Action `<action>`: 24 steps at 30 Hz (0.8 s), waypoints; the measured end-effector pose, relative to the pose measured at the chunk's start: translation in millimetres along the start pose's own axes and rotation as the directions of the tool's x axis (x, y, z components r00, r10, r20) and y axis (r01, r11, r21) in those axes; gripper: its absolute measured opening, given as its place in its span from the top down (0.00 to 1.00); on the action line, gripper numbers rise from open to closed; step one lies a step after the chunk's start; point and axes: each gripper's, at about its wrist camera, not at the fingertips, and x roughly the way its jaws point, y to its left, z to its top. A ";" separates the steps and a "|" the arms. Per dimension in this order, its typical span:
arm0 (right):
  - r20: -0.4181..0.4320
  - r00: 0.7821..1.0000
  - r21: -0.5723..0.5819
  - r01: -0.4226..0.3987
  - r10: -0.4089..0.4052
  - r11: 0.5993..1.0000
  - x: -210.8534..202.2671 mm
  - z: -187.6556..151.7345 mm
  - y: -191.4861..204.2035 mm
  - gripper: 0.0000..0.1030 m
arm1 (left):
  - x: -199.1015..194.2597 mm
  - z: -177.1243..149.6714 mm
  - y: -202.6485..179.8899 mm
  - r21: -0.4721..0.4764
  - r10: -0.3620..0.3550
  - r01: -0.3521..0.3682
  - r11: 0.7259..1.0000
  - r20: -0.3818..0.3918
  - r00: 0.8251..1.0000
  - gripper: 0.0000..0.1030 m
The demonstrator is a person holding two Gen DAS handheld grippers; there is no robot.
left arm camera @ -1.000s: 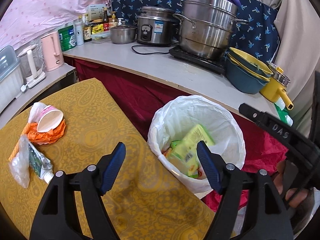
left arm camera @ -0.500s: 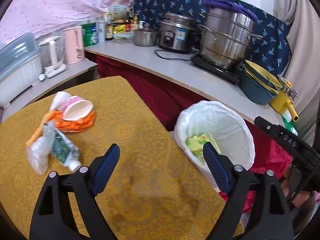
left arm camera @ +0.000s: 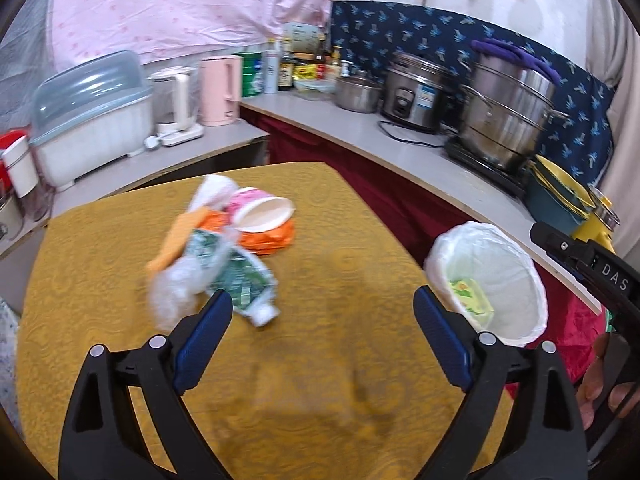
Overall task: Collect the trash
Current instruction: 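Move both grippers back over the trash on the table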
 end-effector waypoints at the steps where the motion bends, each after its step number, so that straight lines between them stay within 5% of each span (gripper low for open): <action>1: -0.006 1.000 -0.011 -0.009 0.009 1.000 1.2 -3.3 8.7 0.57 | -2.7 -1.6 9.9 -0.012 0.011 -0.011 1.000 0.000 1.000 0.15; 24: -0.206 0.973 -0.153 -0.137 0.104 0.979 78.6 -69.5 133.8 0.57 | 11.3 -24.2 139.7 -0.198 0.118 -0.132 0.971 -0.080 0.990 0.15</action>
